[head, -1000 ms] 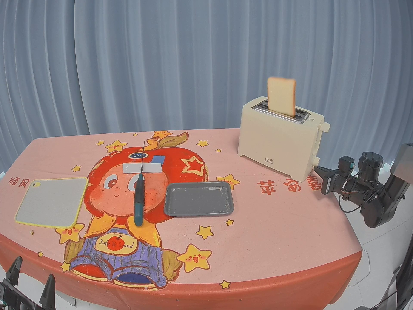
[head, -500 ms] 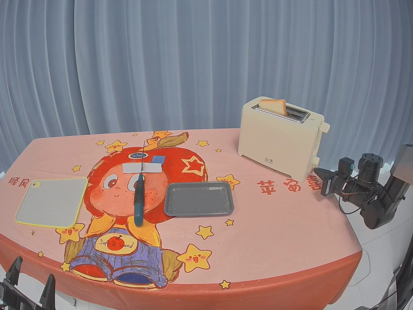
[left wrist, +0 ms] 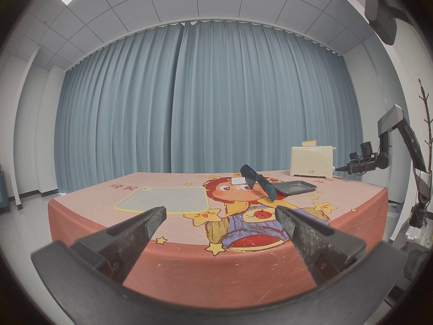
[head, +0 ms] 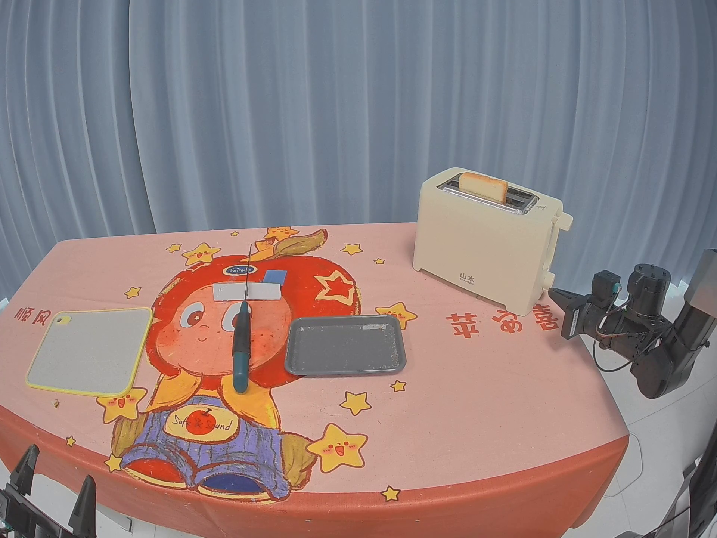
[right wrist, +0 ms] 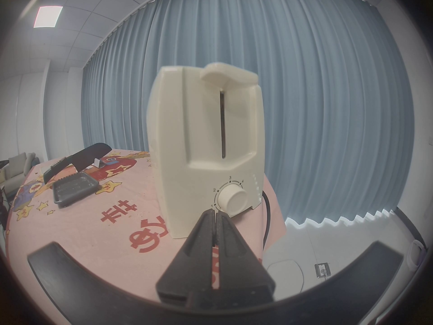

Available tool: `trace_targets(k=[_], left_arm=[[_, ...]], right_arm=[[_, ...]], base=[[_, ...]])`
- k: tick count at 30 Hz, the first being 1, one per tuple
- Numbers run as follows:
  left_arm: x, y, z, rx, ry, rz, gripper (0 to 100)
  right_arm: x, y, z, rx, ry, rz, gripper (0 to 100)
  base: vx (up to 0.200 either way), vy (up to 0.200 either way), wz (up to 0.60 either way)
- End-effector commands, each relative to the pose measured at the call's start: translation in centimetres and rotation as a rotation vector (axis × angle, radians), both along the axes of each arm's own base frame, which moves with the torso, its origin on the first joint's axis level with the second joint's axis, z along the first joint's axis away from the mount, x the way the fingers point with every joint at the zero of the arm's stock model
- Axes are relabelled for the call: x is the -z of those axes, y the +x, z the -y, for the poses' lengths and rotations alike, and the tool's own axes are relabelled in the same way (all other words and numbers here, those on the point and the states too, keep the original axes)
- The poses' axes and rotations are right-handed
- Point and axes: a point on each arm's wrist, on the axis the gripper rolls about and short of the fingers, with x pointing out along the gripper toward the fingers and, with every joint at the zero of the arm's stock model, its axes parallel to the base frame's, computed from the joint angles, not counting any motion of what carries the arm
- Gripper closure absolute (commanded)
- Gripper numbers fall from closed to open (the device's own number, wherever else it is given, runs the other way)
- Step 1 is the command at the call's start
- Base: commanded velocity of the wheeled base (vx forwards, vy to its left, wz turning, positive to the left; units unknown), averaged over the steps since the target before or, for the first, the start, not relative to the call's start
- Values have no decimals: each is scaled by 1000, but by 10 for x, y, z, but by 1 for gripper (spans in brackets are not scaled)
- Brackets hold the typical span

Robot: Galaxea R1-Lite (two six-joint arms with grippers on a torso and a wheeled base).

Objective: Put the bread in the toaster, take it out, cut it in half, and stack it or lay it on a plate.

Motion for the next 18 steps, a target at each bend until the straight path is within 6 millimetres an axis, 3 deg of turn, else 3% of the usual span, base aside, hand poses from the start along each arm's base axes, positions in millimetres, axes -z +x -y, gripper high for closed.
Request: trace_targets(k=[1, 7, 18], left_arm=[[5, 1, 0, -1, 0, -12, 0], [5, 1, 0, -1, -1, -12, 0], [5, 1, 0, -1, 0, -12, 0]], right_arm=[[-14, -10, 0, -3, 0, 27, 100], [-41, -24, -2, -10, -2, 96, 100], [-70, -38, -11, -11, -3, 189, 100]], base=[[0, 0, 0], [0, 0, 0], [0, 0, 0]])
